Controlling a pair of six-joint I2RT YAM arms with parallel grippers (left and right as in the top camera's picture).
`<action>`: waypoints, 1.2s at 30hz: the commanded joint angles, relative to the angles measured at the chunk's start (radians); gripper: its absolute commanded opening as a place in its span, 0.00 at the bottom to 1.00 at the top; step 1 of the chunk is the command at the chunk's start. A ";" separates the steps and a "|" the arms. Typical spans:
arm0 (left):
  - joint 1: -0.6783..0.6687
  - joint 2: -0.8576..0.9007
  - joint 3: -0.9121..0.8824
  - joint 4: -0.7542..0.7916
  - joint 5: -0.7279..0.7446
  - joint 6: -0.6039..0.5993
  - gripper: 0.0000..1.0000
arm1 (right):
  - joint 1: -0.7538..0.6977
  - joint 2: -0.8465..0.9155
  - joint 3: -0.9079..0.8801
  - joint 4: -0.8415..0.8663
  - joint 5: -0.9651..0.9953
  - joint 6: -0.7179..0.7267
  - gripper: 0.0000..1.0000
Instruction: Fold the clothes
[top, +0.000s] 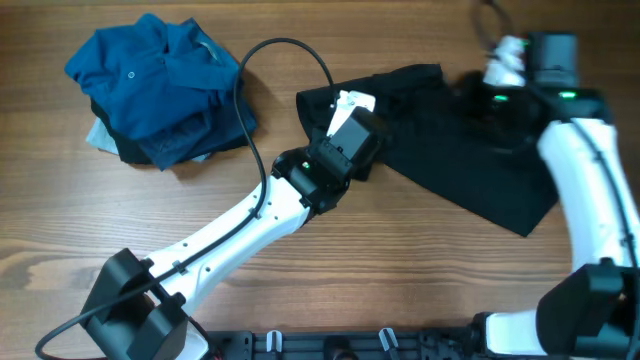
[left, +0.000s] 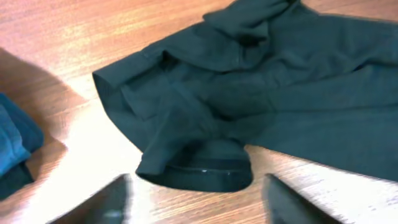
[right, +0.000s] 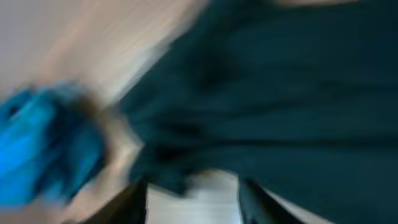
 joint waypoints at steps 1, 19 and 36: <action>-0.003 -0.023 -0.004 -0.004 0.064 0.000 0.99 | -0.208 0.071 -0.001 -0.098 0.235 -0.049 0.54; 0.065 -0.109 -0.004 -0.053 0.201 -0.005 0.99 | -0.377 0.411 -0.039 -0.047 0.258 -0.122 0.57; 0.065 -0.109 -0.004 -0.053 0.201 -0.005 0.99 | -0.375 0.412 -0.043 -0.045 0.297 -0.122 0.45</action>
